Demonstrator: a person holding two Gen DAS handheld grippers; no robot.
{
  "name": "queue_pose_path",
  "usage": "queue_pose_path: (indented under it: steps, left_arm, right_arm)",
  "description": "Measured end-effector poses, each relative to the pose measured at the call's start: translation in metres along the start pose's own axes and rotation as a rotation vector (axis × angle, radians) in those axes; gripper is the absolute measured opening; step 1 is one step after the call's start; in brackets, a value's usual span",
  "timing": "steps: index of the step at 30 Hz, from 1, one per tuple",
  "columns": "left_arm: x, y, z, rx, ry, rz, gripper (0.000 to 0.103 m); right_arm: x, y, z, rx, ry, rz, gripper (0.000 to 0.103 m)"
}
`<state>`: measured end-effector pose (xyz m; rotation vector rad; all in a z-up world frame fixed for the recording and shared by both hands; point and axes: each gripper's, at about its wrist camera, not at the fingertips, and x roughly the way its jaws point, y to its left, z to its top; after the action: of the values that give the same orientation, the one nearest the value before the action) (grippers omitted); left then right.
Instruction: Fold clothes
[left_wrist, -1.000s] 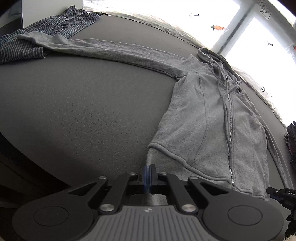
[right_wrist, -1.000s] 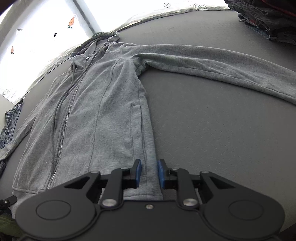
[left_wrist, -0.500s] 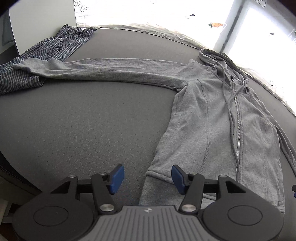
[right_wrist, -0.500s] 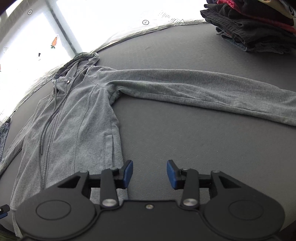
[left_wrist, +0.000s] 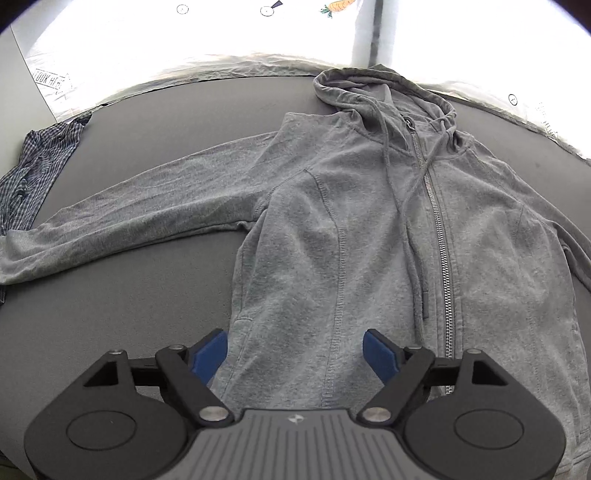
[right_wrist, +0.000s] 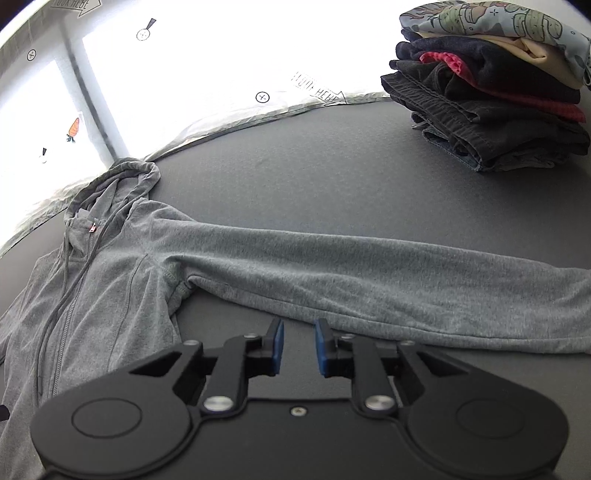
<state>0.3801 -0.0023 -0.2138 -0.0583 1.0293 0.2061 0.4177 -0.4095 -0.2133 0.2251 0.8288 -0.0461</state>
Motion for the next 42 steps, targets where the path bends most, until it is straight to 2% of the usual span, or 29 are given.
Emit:
queue_pose_path:
  steps: [5,8,12,16,22,24,26,29,31,37,42]
  left_arm:
    - [0.031,-0.021,0.042,0.082,0.009,-0.002,0.082]
    - [0.05,-0.031,0.067,0.083,0.018,0.009,0.082]
    - [0.072,-0.041,0.091,0.072,0.035,0.02,0.082]
    - [0.082,-0.051,0.11,0.05,0.06,-0.017,0.082]
    - [0.095,-0.103,0.141,0.216,0.033,-0.033,0.082]
    - [0.104,-0.115,0.143,0.232,0.044,-0.035,0.083]
    - [0.109,-0.119,0.143,0.211,0.043,-0.034,0.091]
    - [0.119,-0.107,0.142,0.098,0.076,-0.044,0.103]
    - [0.122,-0.099,0.142,0.049,0.086,-0.059,0.103]
    - [0.125,-0.1,0.141,0.056,0.068,-0.066,0.103]
    - [0.124,-0.101,0.141,0.059,0.059,-0.07,0.103]
  right_arm:
    - [0.037,0.01,0.04,0.015,-0.015,-0.017,0.015]
    - [0.07,0.016,0.068,0.014,0.001,-0.016,0.016]
    - [0.107,0.02,0.087,-0.014,0.045,-0.016,0.018]
    - [0.117,0.021,0.082,-0.059,0.102,-0.008,0.02]
    - [0.096,0.029,0.06,-0.115,0.113,-0.01,0.021]
    - [0.092,0.033,0.056,-0.141,0.112,-0.018,0.022]
    - [0.094,0.035,0.059,-0.151,0.117,-0.026,0.023]
    - [0.1,0.037,0.069,-0.148,0.089,-0.01,0.023]
    - [0.109,0.042,0.077,-0.16,0.083,0.017,0.023]
    - [0.14,0.073,0.097,-0.237,0.08,0.133,0.023]
    - [0.153,0.105,0.102,-0.309,0.097,0.229,0.023]
